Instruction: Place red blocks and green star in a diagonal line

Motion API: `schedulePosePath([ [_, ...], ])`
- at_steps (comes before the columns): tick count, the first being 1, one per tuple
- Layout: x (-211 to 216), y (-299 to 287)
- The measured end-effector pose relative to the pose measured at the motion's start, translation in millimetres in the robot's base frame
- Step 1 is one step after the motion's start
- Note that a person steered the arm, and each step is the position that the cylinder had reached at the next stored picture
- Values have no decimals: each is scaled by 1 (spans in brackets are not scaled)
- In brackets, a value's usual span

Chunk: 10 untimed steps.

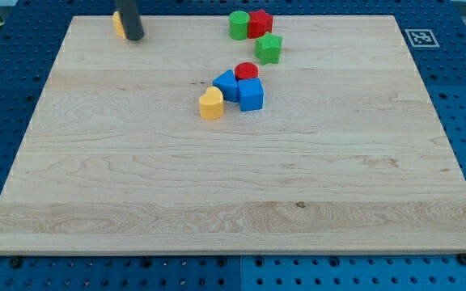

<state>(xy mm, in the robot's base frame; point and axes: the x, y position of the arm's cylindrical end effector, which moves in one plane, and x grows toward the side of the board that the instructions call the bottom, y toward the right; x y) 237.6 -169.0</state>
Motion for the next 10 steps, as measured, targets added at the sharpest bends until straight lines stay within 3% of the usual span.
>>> schedulePosePath([
  [2,-31,66],
  [4,-42,176],
  [6,59,312],
  [7,57,315],
  [8,14,313],
  [10,-17,225],
])
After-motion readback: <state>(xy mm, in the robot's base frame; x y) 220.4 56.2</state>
